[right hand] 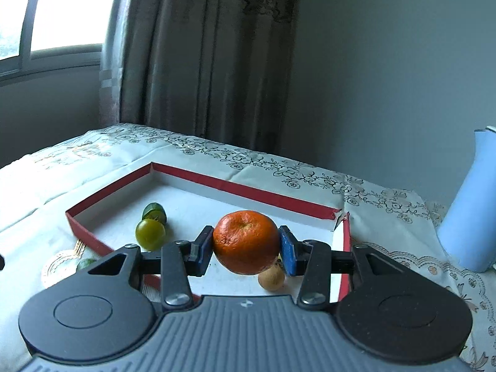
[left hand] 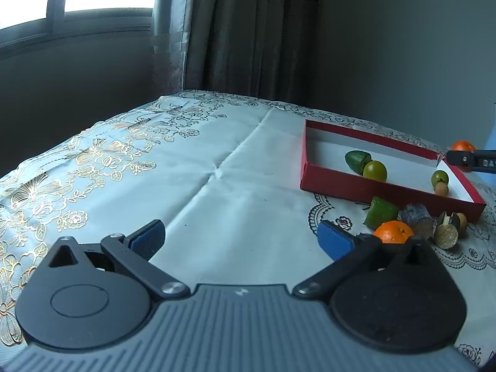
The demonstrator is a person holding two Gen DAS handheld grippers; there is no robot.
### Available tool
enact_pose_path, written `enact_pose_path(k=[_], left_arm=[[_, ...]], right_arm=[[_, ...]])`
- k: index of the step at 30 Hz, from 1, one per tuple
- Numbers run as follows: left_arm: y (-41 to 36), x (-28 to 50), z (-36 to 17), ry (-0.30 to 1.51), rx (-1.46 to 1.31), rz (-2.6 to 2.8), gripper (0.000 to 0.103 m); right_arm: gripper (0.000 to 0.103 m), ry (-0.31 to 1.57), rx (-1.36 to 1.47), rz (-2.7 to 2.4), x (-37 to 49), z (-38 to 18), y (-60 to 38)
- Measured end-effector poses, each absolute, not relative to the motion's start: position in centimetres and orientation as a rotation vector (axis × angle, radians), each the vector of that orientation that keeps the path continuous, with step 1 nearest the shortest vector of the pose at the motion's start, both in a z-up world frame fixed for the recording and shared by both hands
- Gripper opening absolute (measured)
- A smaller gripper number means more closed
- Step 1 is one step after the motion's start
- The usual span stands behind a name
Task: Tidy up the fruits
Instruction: 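Carry the mandarin into the red box and open the right tool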
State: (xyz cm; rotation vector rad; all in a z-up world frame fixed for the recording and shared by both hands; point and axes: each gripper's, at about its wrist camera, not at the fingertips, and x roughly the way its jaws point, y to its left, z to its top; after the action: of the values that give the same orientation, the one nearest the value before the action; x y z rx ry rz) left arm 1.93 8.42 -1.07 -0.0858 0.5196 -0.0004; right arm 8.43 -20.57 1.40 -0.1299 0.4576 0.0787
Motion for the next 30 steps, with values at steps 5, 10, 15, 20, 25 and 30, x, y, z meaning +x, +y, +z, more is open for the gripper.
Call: enact_pose_path(k=[5, 10, 15, 20, 25, 30], left_arm=[[8.5, 1.9, -1.1, 0.521, -0.09, -0.002, 0.103], [8.5, 2.0, -1.1, 0.524, -0.092, -0.001, 0.103], [8.5, 2.1, -1.1, 0.532, -0.094, 0.0, 0.103], [8.5, 2.1, -1.2, 0.537, -0.097, 0.0, 0.103], [8.5, 2.2, -1.2, 0.542, -0.097, 0.001, 0.103], [8.5, 2.2, -1.3, 0.542, -0.098, 0.0, 0.103]], right_arm=[[0.043, 0.46, -0.096, 0.061, 9.5, 0.8, -20.0], [0.043, 0.457, -0.083, 0.018, 10.3, 0.2, -19.7], [0.043, 0.454, -0.095, -0.035, 11.2, -0.3, -19.9], [0.043, 0.438, -0.099, -0.054, 11.4, -0.4, -20.2], [0.044, 0.437, -0.089, -0.052, 11.5, -0.5, -20.4], [0.044, 0.448, -0.086, -0.045, 11.8, -0.7, -20.4]])
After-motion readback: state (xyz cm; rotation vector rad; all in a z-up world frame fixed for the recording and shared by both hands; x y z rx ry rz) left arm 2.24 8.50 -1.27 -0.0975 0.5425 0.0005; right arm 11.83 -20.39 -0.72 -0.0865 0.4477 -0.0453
